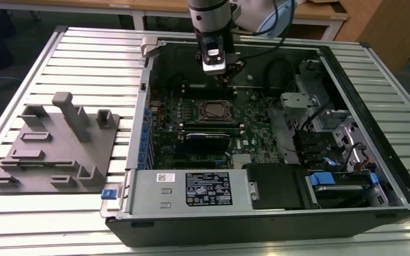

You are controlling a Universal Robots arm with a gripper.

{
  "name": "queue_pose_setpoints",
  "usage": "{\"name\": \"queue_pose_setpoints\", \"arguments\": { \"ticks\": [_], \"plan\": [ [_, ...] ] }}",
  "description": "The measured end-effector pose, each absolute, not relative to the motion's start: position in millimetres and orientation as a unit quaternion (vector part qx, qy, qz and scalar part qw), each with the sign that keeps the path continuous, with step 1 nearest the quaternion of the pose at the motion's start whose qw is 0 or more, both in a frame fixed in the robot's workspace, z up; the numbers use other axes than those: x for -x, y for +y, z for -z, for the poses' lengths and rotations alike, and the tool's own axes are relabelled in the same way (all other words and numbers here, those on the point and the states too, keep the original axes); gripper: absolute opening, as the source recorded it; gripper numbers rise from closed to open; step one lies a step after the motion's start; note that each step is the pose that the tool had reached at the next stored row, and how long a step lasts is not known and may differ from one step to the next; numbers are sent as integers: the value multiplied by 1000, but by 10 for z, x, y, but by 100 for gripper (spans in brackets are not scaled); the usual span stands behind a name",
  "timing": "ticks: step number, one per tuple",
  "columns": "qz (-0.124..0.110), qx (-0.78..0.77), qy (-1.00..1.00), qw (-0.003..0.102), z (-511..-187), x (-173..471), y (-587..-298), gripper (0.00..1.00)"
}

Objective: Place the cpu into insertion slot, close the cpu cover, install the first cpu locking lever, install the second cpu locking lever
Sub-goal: 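Install the first cpu locking lever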

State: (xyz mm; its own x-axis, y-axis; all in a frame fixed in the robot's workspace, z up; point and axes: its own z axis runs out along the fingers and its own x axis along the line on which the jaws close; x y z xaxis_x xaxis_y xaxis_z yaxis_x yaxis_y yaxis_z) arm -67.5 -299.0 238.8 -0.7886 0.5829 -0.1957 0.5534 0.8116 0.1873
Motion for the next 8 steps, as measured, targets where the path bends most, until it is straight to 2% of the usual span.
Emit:
{"name": "queue_pose_setpoints", "arguments": {
  "ticks": [6,8],
  "plan": [
    [-61,-301,944,123,-2409,675,-2990,11],
    [-59,-301,944,118,-2409,674,-2991,11]
  ]
}}
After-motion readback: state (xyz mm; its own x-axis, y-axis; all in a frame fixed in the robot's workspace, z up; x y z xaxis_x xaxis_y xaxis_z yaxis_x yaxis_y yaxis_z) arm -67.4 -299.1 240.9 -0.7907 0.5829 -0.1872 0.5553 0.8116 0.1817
